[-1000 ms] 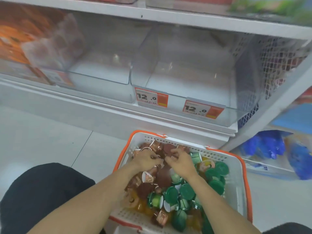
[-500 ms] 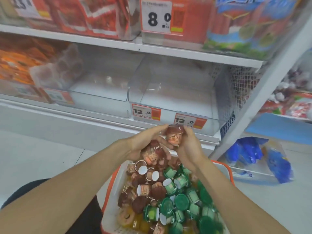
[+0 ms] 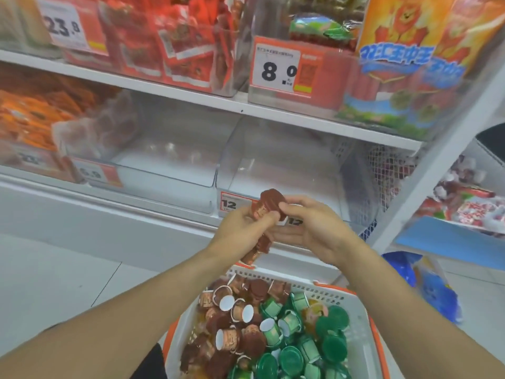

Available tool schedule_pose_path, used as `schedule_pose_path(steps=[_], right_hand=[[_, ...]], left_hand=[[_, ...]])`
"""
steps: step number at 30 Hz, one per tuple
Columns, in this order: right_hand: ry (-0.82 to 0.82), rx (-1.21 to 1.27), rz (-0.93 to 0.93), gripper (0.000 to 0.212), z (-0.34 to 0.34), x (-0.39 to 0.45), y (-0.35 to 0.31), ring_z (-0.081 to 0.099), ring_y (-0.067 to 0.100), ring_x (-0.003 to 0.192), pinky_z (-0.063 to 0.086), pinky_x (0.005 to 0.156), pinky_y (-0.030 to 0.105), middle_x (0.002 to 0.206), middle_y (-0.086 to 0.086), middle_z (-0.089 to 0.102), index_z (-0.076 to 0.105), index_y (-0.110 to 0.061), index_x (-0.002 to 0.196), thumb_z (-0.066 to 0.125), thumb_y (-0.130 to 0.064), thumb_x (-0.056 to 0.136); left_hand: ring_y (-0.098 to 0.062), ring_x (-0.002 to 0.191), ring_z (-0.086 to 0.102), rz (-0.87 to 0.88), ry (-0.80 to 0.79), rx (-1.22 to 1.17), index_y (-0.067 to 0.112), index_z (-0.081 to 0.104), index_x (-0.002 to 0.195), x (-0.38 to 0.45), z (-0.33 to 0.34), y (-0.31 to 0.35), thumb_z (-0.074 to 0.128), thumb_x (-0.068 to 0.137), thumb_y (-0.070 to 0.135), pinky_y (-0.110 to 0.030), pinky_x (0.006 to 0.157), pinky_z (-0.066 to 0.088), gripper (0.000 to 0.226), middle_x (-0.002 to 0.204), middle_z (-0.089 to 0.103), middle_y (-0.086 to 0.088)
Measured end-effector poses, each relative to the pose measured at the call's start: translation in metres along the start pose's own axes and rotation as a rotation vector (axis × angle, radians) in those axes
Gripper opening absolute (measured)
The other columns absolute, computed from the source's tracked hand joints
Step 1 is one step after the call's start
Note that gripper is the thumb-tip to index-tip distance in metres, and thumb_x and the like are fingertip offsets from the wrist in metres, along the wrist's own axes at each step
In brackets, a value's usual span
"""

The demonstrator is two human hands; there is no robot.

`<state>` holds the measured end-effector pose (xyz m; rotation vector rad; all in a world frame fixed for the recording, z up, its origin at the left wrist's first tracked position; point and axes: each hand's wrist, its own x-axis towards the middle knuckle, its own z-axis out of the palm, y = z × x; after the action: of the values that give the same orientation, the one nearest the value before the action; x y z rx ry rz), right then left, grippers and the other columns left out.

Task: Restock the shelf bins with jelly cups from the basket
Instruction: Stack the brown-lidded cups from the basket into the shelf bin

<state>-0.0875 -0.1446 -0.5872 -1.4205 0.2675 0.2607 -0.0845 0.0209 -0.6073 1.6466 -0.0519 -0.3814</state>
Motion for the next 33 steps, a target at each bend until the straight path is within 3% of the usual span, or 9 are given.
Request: schedule_pose_path(steps=[3, 6, 9, 11, 14, 21, 25, 29, 33], right_hand=[[-0.050, -0.087, -0.010, 0.023, 0.002, 0.012, -0.017, 0.070, 0.024, 0.072, 0.058, 0.068, 0.033, 0.088, 0.007, 0.075, 0.068, -0.016, 0.111, 0.058, -0.002, 0.095], [-0.023, -0.024, -0.001, 0.032, 0.008, 0.037, -0.035, 0.057, 0.020, 0.064, 0.046, 0.053, 0.024, 0.093, 0.012, 0.072, 0.072, -0.011, 0.110, 0.048, 0.005, 0.096], [0.064, -0.059, -0.003, 0.034, 0.009, 0.080, -0.049, 0.048, 0.019, 0.062, 0.036, 0.044, 0.023, 0.107, 0.022, 0.067, 0.068, 0.000, 0.117, 0.042, 0.004, 0.096], [0.128, -0.141, 0.005, 0.031, 0.010, 0.109, -0.055, 0.048, 0.019, 0.065, 0.033, 0.044, 0.024, 0.107, 0.019, 0.065, 0.067, 0.001, 0.115, 0.043, 0.002, 0.096], [0.201, -0.271, 0.075, 0.022, 0.013, 0.143, -0.054, 0.053, 0.019, 0.072, 0.031, 0.048, 0.025, 0.102, 0.013, 0.063, 0.065, -0.008, 0.106, 0.047, 0.001, 0.098], [-0.020, -0.590, 0.255, 0.030, 0.037, 0.181, -0.020, 0.056, 0.014, 0.081, 0.043, 0.049, 0.021, 0.102, 0.004, 0.062, 0.062, -0.013, 0.123, 0.045, 0.001, 0.102], [-0.132, -0.542, 0.273, 0.021, 0.043, 0.181, -0.015, 0.063, 0.020, 0.092, 0.058, 0.084, 0.034, 0.110, 0.011, 0.066, 0.067, -0.016, 0.103, 0.054, -0.001, 0.099], [-0.207, -0.644, 0.254, 0.019, 0.049, 0.168, -0.013, 0.063, 0.019, 0.075, 0.053, 0.054, 0.025, 0.091, 0.006, 0.069, 0.071, -0.021, 0.102, 0.060, -0.007, 0.098], [-0.220, -0.746, 0.190, 0.017, 0.045, 0.156, -0.019, 0.063, 0.019, 0.085, 0.052, 0.067, 0.028, 0.107, 0.005, 0.069, 0.069, -0.024, 0.112, 0.061, -0.020, 0.097]], left_hand=[[-0.024, 0.063, 0.070, 0.042, 0.039, 0.009, 0.013, 0.062, 0.103, 0.000, -0.006, 0.005, 0.069, 0.092, 0.033, -0.047, 0.074, 0.060, 0.024, 0.073, 0.075, -0.006], [-0.028, 0.063, 0.067, 0.024, 0.031, 0.031, 0.012, 0.064, 0.106, 0.005, -0.014, 0.009, 0.066, 0.094, 0.030, -0.053, 0.071, 0.058, 0.022, 0.075, 0.075, -0.006], [-0.026, 0.056, 0.061, -0.088, 0.049, -0.038, 0.004, 0.064, 0.106, 0.013, -0.019, 0.009, 0.062, 0.093, 0.022, -0.038, 0.057, 0.052, 0.022, 0.078, 0.075, -0.012], [-0.024, 0.051, 0.059, -0.168, 0.051, -0.098, 0.000, 0.066, 0.100, 0.016, -0.021, 0.010, 0.059, 0.092, 0.016, -0.023, 0.046, 0.046, 0.020, 0.081, 0.074, -0.019], [-0.027, 0.059, 0.061, -0.242, 0.008, -0.156, 0.004, 0.067, 0.089, 0.022, -0.022, 0.009, 0.056, 0.090, 0.012, -0.021, 0.045, 0.045, 0.013, 0.089, 0.075, -0.021], [-0.027, 0.057, 0.062, -0.269, -0.034, -0.163, 0.001, 0.068, 0.097, 0.033, -0.037, 0.003, 0.058, 0.087, 0.010, -0.024, 0.050, 0.047, 0.016, 0.083, 0.074, -0.016], [-0.029, 0.063, 0.063, -0.252, 0.007, -0.162, 0.003, 0.068, 0.090, 0.036, -0.050, 0.000, 0.056, 0.085, 0.008, -0.024, 0.050, 0.048, 0.014, 0.087, 0.076, -0.018], [-0.030, 0.062, 0.062, -0.192, 0.010, -0.309, 0.006, 0.069, 0.096, 0.038, -0.054, 0.006, 0.054, 0.086, 0.014, -0.026, 0.053, 0.047, 0.019, 0.085, 0.074, -0.018], [-0.030, 0.060, 0.059, -0.137, -0.046, -0.540, 0.002, 0.065, 0.086, 0.034, -0.055, 0.018, 0.045, 0.086, 0.019, -0.029, 0.056, 0.046, 0.027, 0.081, 0.067, -0.020]])
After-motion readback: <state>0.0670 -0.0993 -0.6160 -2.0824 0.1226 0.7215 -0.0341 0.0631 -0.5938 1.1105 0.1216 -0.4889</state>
